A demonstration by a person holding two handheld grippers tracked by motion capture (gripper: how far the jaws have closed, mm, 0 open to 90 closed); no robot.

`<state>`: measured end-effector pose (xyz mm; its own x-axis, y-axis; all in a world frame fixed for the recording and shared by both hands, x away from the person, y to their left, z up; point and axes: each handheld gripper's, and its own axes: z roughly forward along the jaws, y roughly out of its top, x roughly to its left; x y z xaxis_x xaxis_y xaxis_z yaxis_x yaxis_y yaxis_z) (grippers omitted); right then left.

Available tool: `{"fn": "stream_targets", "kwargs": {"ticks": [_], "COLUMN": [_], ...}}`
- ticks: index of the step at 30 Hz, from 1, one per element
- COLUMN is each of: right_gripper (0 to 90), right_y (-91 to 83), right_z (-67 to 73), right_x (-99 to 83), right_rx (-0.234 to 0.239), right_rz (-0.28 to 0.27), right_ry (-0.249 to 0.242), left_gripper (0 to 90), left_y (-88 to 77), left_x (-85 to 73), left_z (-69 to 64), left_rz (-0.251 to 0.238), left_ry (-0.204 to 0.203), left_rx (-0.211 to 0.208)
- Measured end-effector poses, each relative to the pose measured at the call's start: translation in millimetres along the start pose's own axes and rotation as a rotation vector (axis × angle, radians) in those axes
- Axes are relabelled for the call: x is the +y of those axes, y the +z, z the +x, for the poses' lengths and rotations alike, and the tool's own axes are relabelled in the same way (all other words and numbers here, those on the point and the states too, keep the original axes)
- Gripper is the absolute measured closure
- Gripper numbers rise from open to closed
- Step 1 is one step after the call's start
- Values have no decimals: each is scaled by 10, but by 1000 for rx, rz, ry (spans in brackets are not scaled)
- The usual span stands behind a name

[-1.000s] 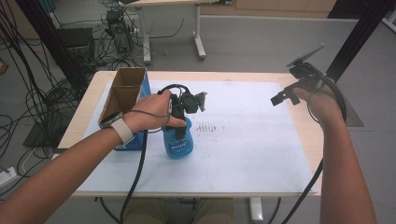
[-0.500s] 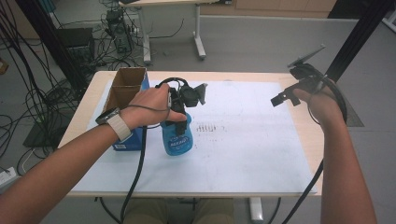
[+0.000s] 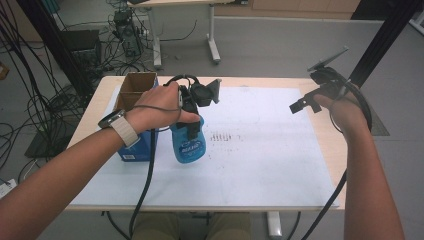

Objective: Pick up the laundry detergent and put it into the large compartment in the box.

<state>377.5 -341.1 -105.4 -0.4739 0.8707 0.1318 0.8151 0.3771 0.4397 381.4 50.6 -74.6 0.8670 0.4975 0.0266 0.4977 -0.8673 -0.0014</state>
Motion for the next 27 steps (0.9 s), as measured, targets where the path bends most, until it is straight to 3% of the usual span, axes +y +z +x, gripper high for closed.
{"fn": "stream_targets", "kwargs": {"ticks": [7,27], "right_gripper": [57,60], "right_y": [10,-33], "right_z": [6,-9], "right_x": [11,-22], "right_rx": [2,1], "right_rz": [3,-1], "right_ry": [-3,2], "left_gripper": [383,383], "left_y": [-106,-672], "left_x": [10,-85], "left_z": [-5,63], "left_rz": [7,-24], "left_ry": [-22,-84], "left_rx": [17,13]}}
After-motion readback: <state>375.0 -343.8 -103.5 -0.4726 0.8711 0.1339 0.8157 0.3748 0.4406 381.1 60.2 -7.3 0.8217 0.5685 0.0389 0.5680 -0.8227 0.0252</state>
